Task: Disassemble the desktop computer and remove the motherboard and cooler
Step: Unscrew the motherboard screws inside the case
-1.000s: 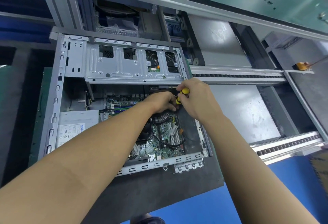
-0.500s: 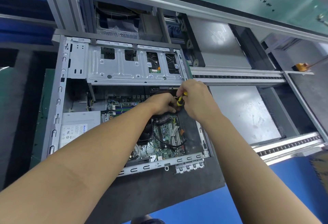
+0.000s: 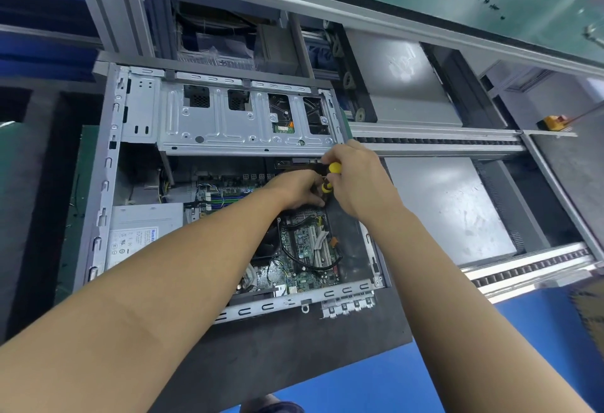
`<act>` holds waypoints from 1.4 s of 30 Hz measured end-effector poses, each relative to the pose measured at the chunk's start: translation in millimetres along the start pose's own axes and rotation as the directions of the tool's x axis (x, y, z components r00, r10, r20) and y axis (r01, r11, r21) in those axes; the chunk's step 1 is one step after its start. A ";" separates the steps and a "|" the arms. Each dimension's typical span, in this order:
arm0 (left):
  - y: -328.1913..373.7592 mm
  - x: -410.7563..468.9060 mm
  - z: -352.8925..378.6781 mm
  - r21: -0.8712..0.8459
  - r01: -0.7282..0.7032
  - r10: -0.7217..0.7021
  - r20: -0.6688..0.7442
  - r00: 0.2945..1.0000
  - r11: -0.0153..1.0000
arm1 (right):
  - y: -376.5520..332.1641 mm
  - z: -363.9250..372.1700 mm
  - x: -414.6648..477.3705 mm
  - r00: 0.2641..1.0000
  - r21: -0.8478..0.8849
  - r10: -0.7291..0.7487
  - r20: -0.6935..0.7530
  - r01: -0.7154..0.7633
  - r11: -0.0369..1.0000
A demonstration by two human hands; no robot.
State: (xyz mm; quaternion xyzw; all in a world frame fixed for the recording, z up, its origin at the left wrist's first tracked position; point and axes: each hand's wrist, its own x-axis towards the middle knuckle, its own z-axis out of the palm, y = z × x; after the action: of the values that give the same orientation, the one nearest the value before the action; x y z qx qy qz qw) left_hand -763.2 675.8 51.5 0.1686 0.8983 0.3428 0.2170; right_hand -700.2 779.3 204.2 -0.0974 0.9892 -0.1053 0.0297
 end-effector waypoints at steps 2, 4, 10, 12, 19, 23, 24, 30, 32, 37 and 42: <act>-2.2 -0.5 -0.7 0.000 -0.015 0.015 0.017 1.000 1.000 | -0.8 -1.9 0.7 0.998 -0.004 -0.025 0.049 0.025 1.000; -2.6 -1.5 -1.9 -0.006 -0.025 0.026 0.028 0.999 1.000 | 0.1 -2.9 1.3 0.996 -0.011 -0.036 0.080 0.037 0.999; -1.0 4.9 2.1 -0.024 -0.005 0.006 0.024 1.000 1.000 | 4.3 0.1 0.9 1.000 0.002 0.006 -0.031 -0.006 1.000; -1.6 5.8 3.0 -0.035 -0.007 0.008 0.021 1.000 0.999 | 4.7 2.4 0.9 0.993 -0.017 0.074 -0.092 -0.076 0.997; -3.3 3.7 1.6 -0.034 -0.007 0.008 0.014 1.000 0.999 | -1.1 -2.9 5.1 1.000 0.021 -0.010 0.029 0.010 1.000; -3.1 1.9 -2.4 -0.027 -0.024 0.025 0.023 0.999 0.999 | 1.8 -6.9 5.2 0.993 0.057 -0.018 0.115 0.012 0.998; -2.2 1.9 -2.2 -0.020 -0.020 0.020 0.022 1.000 1.000 | 2.3 -6.9 5.4 0.992 0.060 -0.018 0.128 0.010 0.998; -2.5 4.9 1.6 -0.023 0.008 -0.007 0.022 1.000 1.000 | 5.8 0.8 3.5 0.999 -0.024 0.006 -0.052 -0.007 1.000; -1.9 4.5 0.9 -0.018 0.002 -0.002 0.019 1.000 1.000 | 2.6 2.7 2.2 0.994 -0.027 0.061 -0.093 -0.064 0.998; -0.1 3.3 -0.7 -0.005 0.008 -0.008 0.014 1.000 1.000 | -7.2 2.2 4.4 1.000 -0.002 0.007 -0.015 -0.007 1.000; 0.3 -1.5 -2.8 0.029 -0.043 0.042 0.033 0.999 0.999 | -7.4 -5.0 4.6 0.993 0.005 -0.049 0.109 0.049 0.999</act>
State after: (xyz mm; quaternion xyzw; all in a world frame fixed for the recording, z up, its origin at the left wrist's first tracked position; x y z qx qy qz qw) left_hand -763.4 673.8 54.1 0.1964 0.8959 0.3313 0.2214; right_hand -703.8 772.4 210.6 -0.1271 0.9833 -0.1019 0.0813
